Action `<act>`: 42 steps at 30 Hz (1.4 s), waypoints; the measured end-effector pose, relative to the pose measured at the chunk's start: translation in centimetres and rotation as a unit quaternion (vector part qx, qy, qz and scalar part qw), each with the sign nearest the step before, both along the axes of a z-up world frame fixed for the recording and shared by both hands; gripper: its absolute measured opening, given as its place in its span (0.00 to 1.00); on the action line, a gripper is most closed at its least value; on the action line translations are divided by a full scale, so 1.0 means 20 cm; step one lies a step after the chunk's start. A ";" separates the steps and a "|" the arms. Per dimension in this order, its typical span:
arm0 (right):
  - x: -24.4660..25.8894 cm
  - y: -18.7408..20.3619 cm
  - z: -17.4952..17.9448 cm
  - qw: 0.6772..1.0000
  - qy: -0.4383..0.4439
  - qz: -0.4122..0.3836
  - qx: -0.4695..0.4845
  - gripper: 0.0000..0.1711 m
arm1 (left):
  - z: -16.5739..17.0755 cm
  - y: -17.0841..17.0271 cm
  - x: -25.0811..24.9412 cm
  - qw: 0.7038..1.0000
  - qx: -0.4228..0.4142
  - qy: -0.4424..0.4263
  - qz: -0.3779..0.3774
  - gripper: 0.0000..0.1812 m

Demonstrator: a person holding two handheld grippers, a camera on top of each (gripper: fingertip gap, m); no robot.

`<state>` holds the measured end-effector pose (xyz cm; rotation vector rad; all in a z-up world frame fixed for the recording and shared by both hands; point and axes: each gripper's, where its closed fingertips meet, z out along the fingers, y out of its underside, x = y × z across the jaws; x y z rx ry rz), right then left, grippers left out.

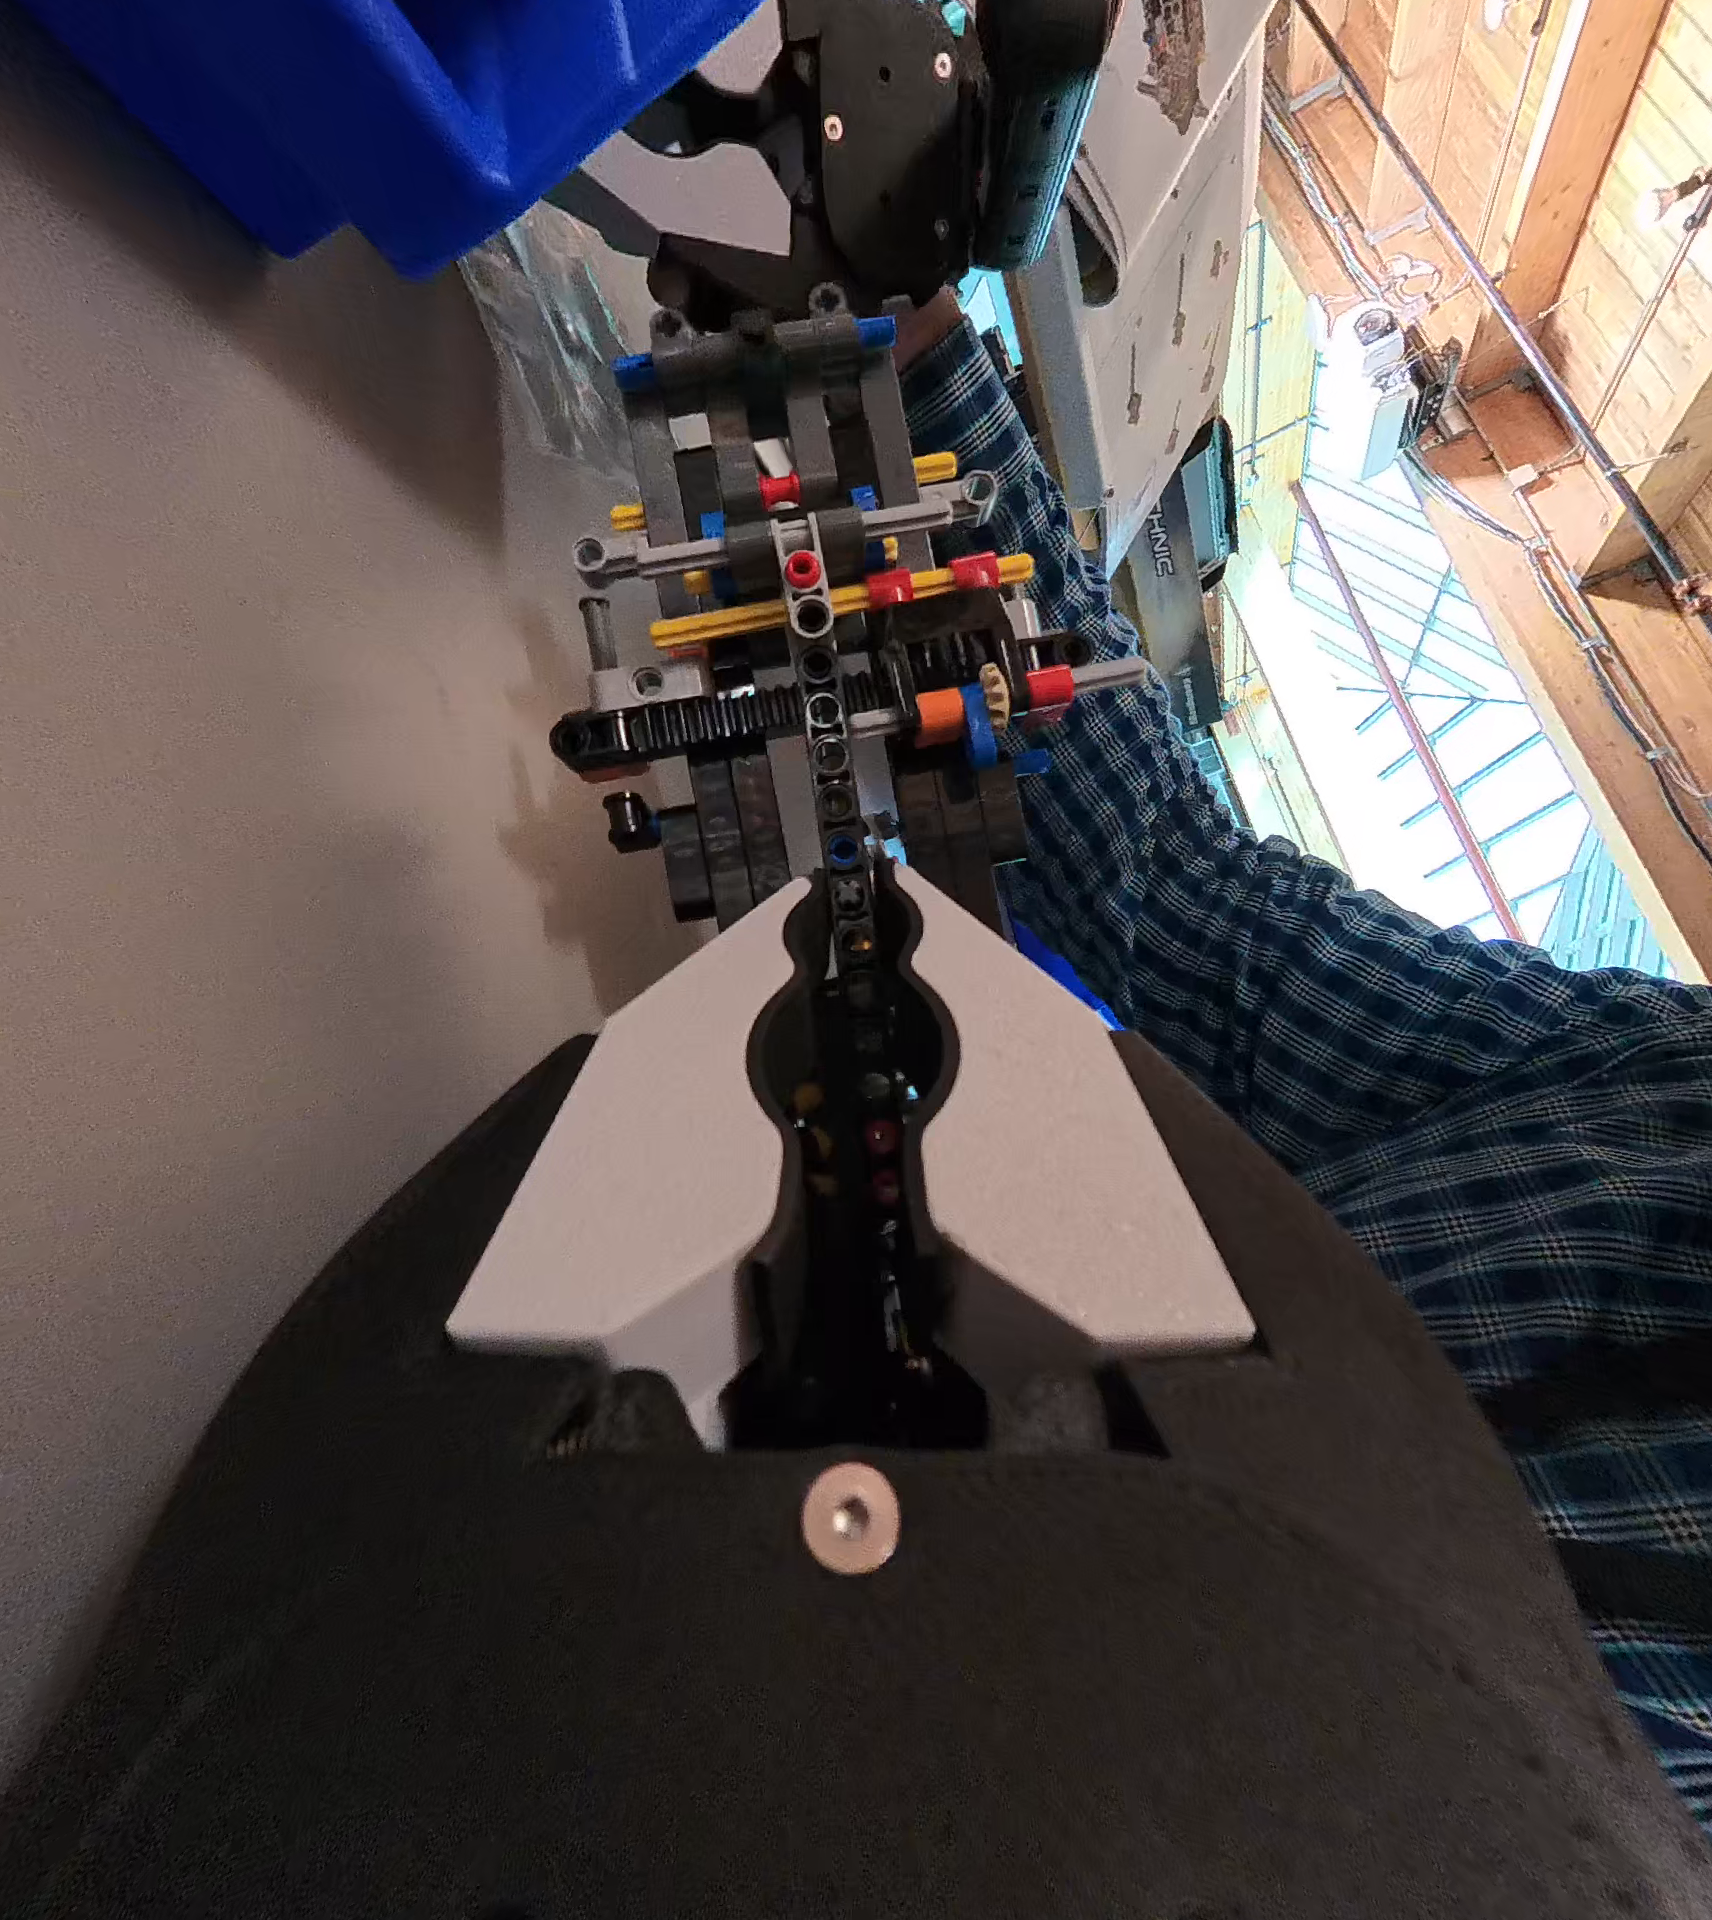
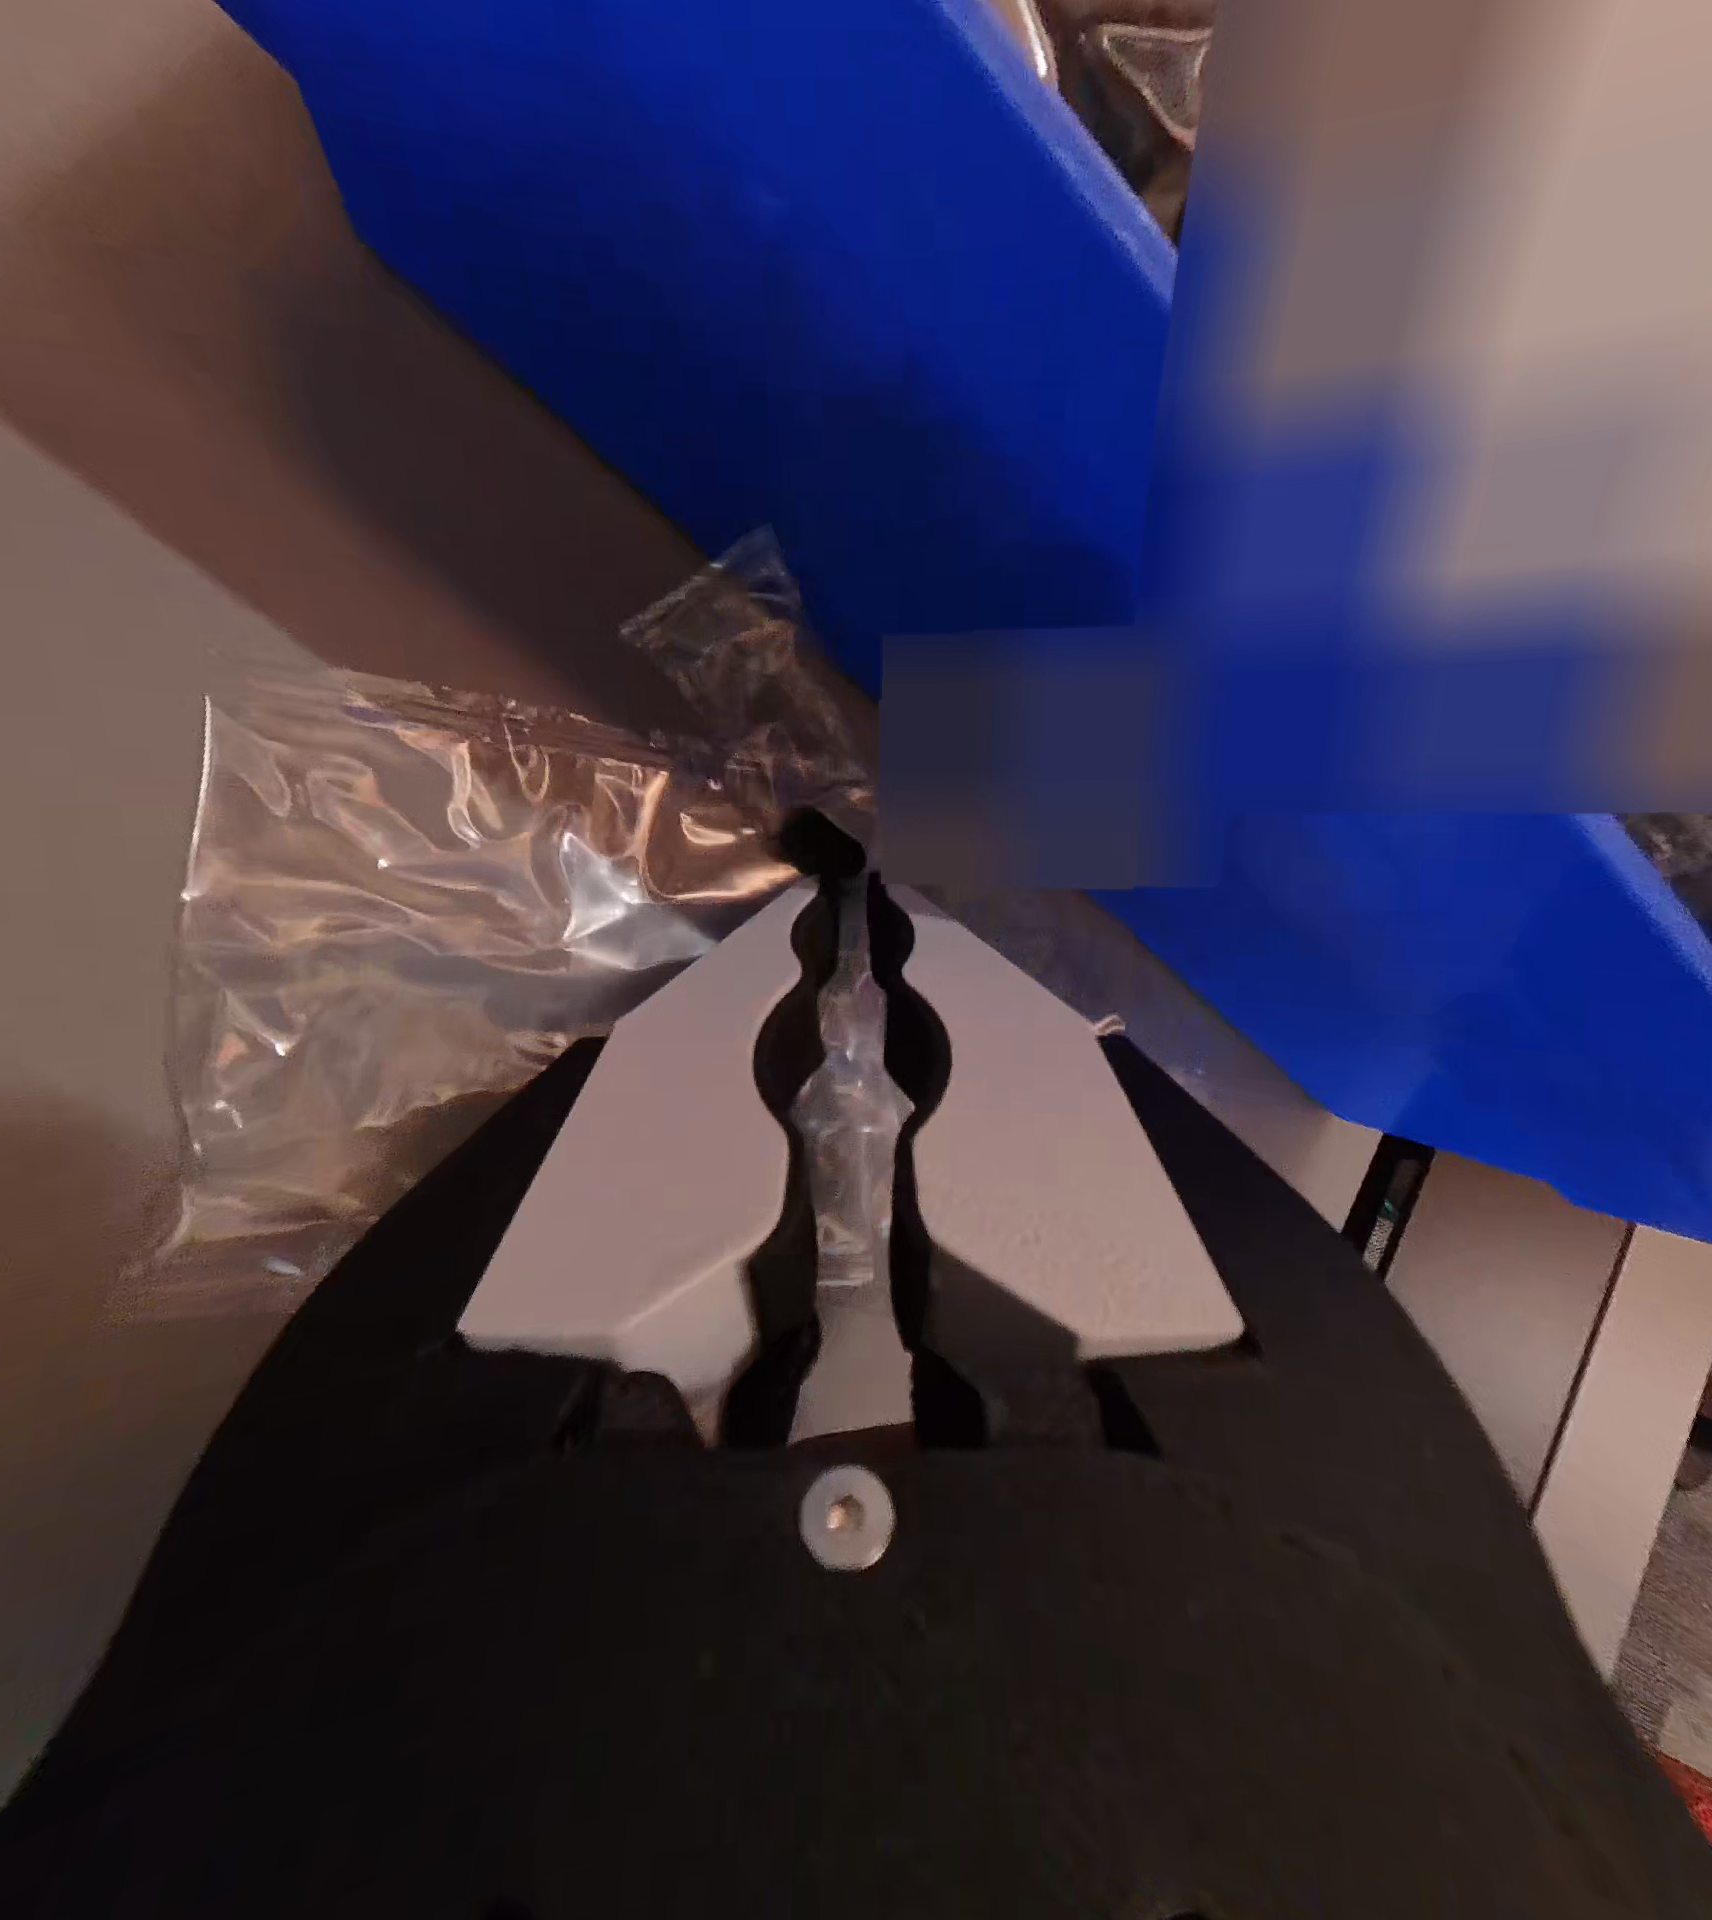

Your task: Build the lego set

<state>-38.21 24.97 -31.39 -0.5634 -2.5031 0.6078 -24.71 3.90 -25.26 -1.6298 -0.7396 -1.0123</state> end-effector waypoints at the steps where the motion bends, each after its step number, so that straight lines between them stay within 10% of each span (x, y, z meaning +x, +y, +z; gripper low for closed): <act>1: 0.00 0.00 0.00 1.000 0.000 -0.001 -0.001 0.01 | 0.00 0.00 0.00 1.000 0.000 -0.002 0.000 0.04; 42: 0.02 -0.06 0.05 0.998 -0.038 -0.008 -0.059 0.13 | -0.01 -0.01 0.01 1.000 0.003 -0.008 -0.003 0.04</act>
